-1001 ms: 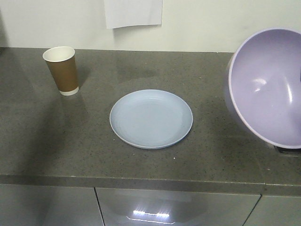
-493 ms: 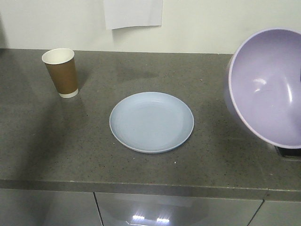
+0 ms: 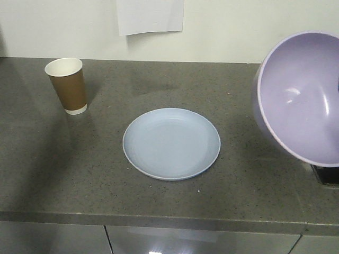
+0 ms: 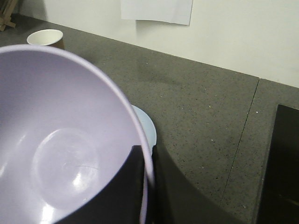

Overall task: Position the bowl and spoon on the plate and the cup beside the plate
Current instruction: 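Drive the base closer to the counter, plate centered ahead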

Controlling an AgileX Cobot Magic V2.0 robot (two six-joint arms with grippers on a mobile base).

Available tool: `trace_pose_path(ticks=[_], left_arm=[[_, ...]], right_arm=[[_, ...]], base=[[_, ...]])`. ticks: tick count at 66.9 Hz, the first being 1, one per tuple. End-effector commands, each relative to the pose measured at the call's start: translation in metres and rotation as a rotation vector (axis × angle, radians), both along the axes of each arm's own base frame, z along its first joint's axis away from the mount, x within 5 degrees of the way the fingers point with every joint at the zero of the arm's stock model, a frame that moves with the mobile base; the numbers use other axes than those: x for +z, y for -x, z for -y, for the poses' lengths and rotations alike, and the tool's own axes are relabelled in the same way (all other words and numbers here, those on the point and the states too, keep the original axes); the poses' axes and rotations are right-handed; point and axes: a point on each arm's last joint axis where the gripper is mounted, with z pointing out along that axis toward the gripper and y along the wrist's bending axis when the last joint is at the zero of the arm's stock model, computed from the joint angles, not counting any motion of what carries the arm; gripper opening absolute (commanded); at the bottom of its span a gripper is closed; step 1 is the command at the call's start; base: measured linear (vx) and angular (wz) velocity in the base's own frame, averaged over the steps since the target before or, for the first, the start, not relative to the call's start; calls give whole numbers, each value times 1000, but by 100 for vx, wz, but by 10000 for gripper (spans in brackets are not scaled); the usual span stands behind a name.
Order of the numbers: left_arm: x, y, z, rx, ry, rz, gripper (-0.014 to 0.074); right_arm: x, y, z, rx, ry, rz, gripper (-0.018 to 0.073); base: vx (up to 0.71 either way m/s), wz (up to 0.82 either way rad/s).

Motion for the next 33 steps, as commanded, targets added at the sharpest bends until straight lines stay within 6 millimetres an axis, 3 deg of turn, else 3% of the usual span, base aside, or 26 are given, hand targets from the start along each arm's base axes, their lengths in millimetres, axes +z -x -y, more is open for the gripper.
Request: trace_pose_path(ticks=[1, 33], left_arm=[[13, 3, 1, -33, -7, 72, -6], [13, 3, 1, -33, -7, 72, -6]], right_arm=[[14, 1, 1, -25, -33, 83, -4], [14, 1, 1, -25, -33, 83, -4]], base=[[5, 0], [4, 0]])
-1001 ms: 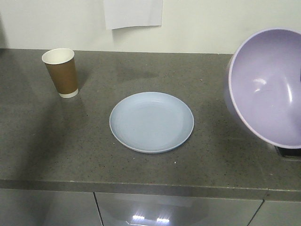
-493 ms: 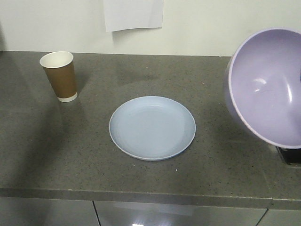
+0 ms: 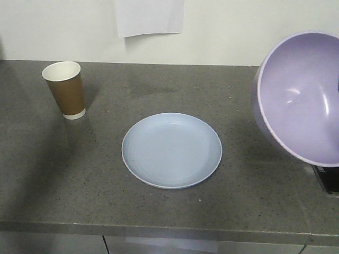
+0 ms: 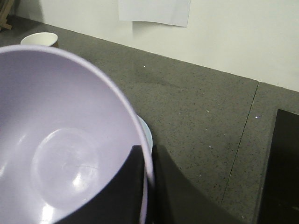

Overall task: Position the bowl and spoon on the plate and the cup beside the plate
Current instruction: 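Drive the base closer to the counter, plate centered ahead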

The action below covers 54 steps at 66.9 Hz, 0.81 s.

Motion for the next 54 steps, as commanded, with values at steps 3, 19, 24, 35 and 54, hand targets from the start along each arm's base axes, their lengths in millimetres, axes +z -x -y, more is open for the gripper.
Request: trace_pose_path(ticks=[3, 19, 24, 35, 54], left_arm=[[13, 3, 1, -33, -7, 72, -6], [13, 3, 1, -33, -7, 72, -6], [13, 3, 1, -33, -7, 72, -6], [13, 3, 1, -33, -7, 72, -6], [13, 3, 1, -33, -7, 72, -6]], right_arm=[[14, 1, 1, -25, -33, 83, -4], [14, 1, 1, -25, -33, 83, -4], [14, 1, 1, -25, -33, 83, -4], [14, 1, 1, -25, -33, 83, -4], [14, 1, 1, -25, -33, 83, -4]], base=[[4, 0], [3, 0], [3, 0], [3, 0], [3, 0]])
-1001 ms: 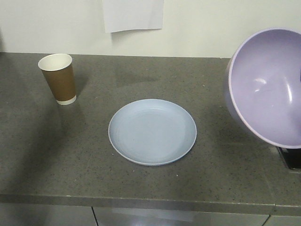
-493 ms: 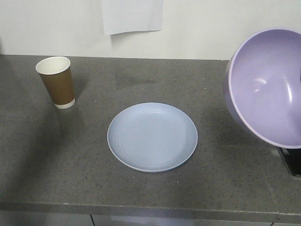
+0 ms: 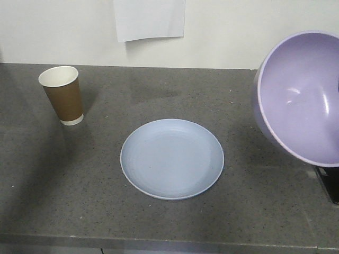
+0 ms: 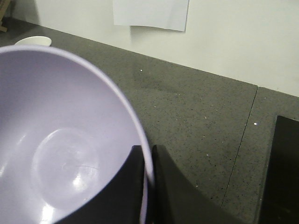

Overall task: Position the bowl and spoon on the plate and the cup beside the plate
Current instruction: 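Drive the base closer to the counter, plate centered ahead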

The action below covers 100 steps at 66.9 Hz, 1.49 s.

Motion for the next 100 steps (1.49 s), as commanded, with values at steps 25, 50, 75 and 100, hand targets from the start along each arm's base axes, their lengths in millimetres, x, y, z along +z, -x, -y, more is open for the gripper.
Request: trace_pose_path(ticks=[25, 50, 75, 100], left_arm=[[13, 3, 1, -33, -7, 72, -6], [13, 3, 1, -33, -7, 72, -6], [13, 3, 1, -33, -7, 72, -6], [13, 3, 1, -33, -7, 72, -6]], right_arm=[[14, 1, 1, -25, -33, 83, -4], [14, 1, 1, -25, -33, 83, -4], [14, 1, 1, -25, -33, 83, -4], [14, 1, 1, -25, -33, 83, -4]], base=[[2, 0], [2, 0], [2, 0], [3, 0]])
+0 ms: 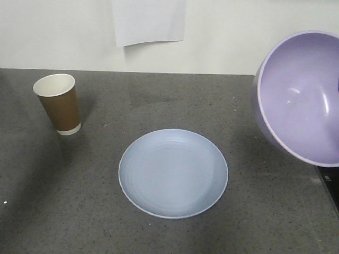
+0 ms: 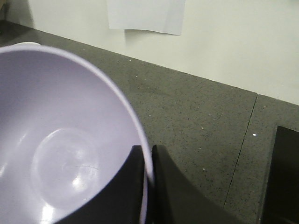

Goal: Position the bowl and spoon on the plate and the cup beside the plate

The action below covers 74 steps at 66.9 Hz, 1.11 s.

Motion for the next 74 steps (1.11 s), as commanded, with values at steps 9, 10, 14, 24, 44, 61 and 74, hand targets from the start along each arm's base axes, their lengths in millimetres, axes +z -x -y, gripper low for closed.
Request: trace_pose_path(ticks=[9, 10, 14, 24, 44, 61, 74], left_arm=[[13, 3, 1, -33, -7, 72, -6], [13, 3, 1, -33, -7, 72, -6], [13, 3, 1, -33, -7, 72, -6], [13, 3, 1, -33, -7, 72, -6], [13, 3, 1, -33, -7, 72, -6], [13, 3, 1, -33, -7, 72, -6], [13, 3, 1, -33, -7, 72, -6]], right_arm=[[14, 1, 1, -25, -33, 83, -4], [14, 1, 1, -25, -33, 83, -4], [14, 1, 1, -25, -33, 83, -4], [14, 1, 1, -25, -33, 83, -4], [14, 1, 1, -25, -33, 83, -4], [14, 1, 1, -25, -33, 83, -4], [14, 1, 1, -25, -33, 83, -4]], base=[[3, 0], [3, 0], [3, 0], [3, 0], [2, 0], [0, 0], [0, 0]])
